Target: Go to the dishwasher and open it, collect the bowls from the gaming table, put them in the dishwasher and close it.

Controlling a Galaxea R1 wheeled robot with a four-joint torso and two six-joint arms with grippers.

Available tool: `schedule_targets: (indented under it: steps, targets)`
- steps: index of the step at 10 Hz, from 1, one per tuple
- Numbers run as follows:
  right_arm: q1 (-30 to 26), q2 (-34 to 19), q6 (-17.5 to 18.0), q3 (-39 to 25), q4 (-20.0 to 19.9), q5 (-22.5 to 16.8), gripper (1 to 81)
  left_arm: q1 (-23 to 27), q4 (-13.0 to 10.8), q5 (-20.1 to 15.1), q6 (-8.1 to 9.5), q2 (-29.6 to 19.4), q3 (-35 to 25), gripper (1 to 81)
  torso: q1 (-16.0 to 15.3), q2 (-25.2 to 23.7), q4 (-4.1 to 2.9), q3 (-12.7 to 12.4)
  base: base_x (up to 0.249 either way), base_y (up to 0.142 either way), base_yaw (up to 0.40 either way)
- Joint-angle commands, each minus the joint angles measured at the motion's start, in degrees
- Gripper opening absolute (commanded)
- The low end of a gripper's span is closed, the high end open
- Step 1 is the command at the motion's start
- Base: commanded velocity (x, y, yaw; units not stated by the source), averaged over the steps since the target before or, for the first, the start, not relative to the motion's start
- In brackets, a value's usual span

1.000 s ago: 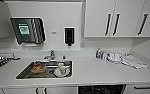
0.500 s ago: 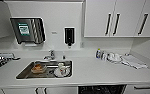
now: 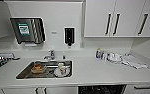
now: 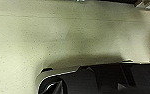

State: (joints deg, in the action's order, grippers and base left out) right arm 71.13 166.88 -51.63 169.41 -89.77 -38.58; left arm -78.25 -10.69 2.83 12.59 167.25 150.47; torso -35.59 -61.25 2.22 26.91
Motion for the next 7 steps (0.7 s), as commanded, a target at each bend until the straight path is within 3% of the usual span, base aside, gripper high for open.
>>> schedule_targets:
  steps: [1,4,7]
  targets:
    - [-7.4,-0.9,0.1,-0.1,-4.0,-5.8,81.1,3.6,0.1,-2.4,-0.11,-0.6,-0.1,81.1,0.0,0.0,0.0,0.0,0.0,0.0,0.0]
    - [-13.1,-3.4,0.6,0.5,-8.1,-13.7,81.1,3.4,-0.1,-2.4,-0.11,-0.5,-0.1,81.1,0.0,0.0,0.0,0.0,0.0,0.0,0.0]
    - [-19.7,-5.7,2.2,0.2,-8.1,-18.1,81.1,3.1,0.1,-2.4,-0.11,-0.9,-0.1,81.1,0.0,0.0,0.0,0.0,0.0,0.0,0.0]
